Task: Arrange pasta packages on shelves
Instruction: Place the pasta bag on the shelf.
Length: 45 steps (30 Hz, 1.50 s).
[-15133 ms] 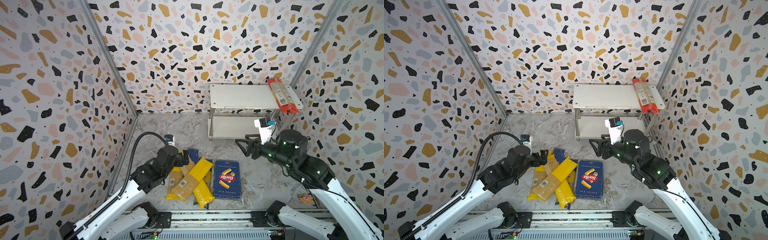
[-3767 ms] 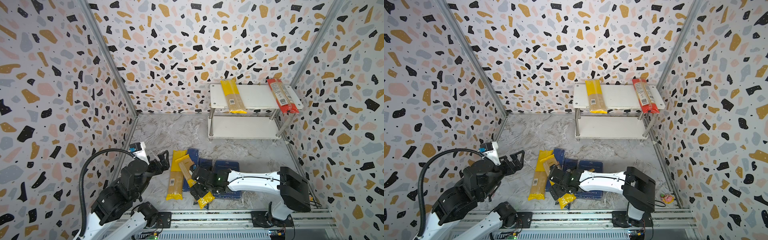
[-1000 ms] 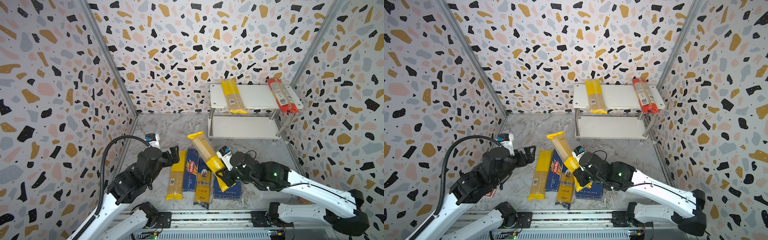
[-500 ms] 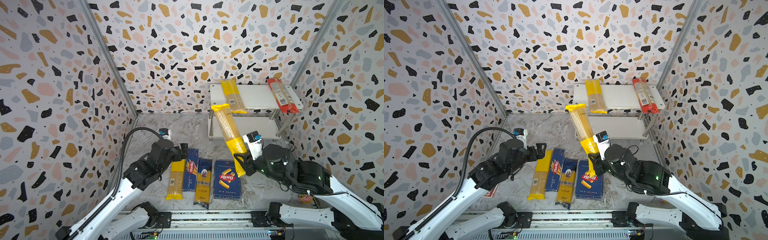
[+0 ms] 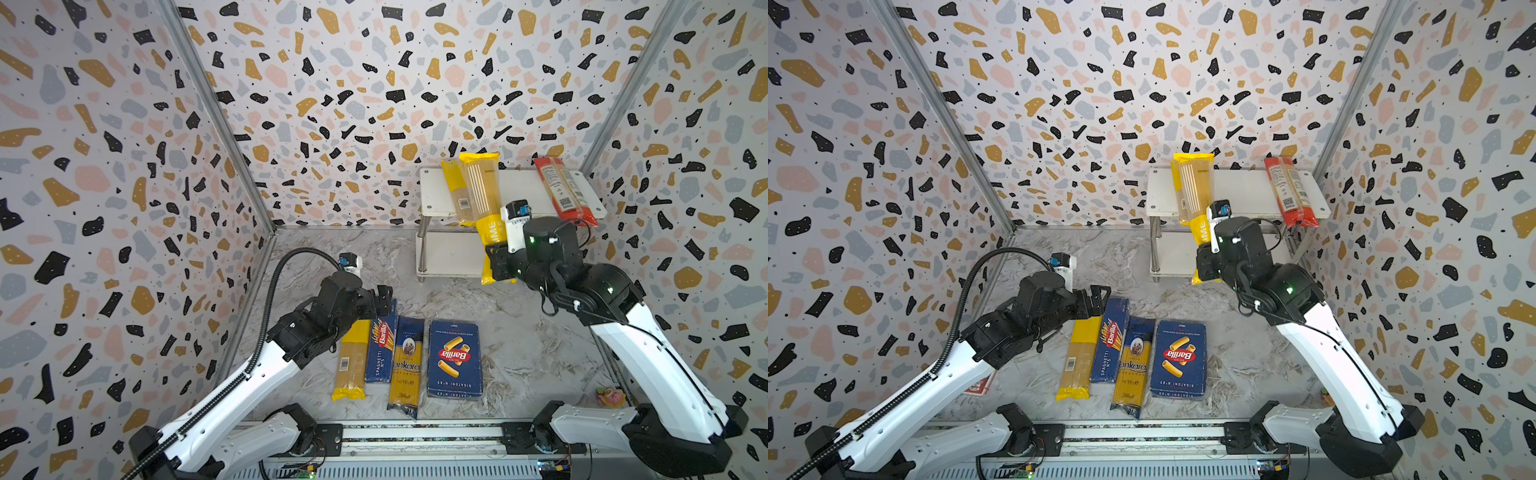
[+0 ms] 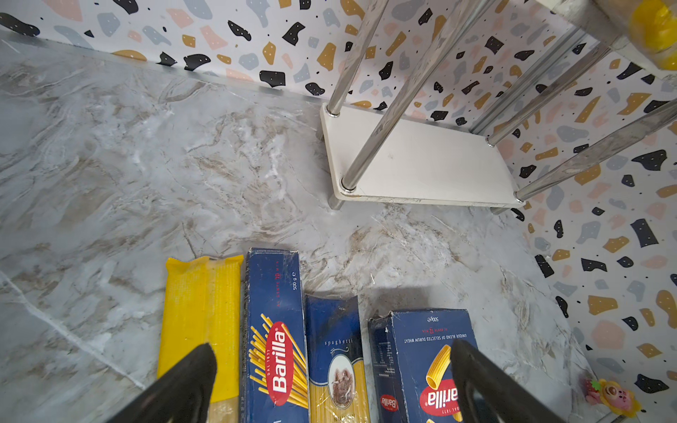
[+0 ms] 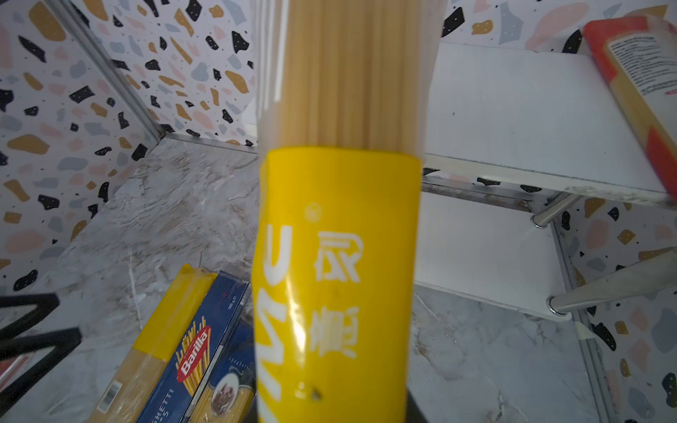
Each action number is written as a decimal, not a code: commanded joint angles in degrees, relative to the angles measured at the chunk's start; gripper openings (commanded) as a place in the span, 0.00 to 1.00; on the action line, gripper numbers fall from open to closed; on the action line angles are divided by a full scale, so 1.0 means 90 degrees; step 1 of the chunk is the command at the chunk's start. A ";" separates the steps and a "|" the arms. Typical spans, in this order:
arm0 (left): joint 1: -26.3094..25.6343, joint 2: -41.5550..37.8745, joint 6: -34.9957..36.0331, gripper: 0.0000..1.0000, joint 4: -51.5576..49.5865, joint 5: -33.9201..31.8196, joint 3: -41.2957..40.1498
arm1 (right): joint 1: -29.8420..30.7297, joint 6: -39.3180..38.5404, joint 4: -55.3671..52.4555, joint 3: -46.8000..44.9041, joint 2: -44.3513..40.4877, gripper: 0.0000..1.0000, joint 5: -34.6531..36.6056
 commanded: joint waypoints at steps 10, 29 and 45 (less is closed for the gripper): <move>-0.0024 0.0190 0.0305 1.00 0.0462 0.0213 0.0115 | -0.1885 -0.0071 0.0338 0.3270 0.2023 0.17 -0.1533; -0.0023 0.0146 0.0522 0.99 0.0533 0.0210 -0.0176 | -0.3356 -0.0004 0.0219 0.4513 0.3610 0.17 -0.2705; -0.0019 0.0124 0.0394 0.99 0.0713 0.0462 -0.0324 | -0.3358 -0.0116 0.0098 0.4411 0.3593 0.25 -0.2621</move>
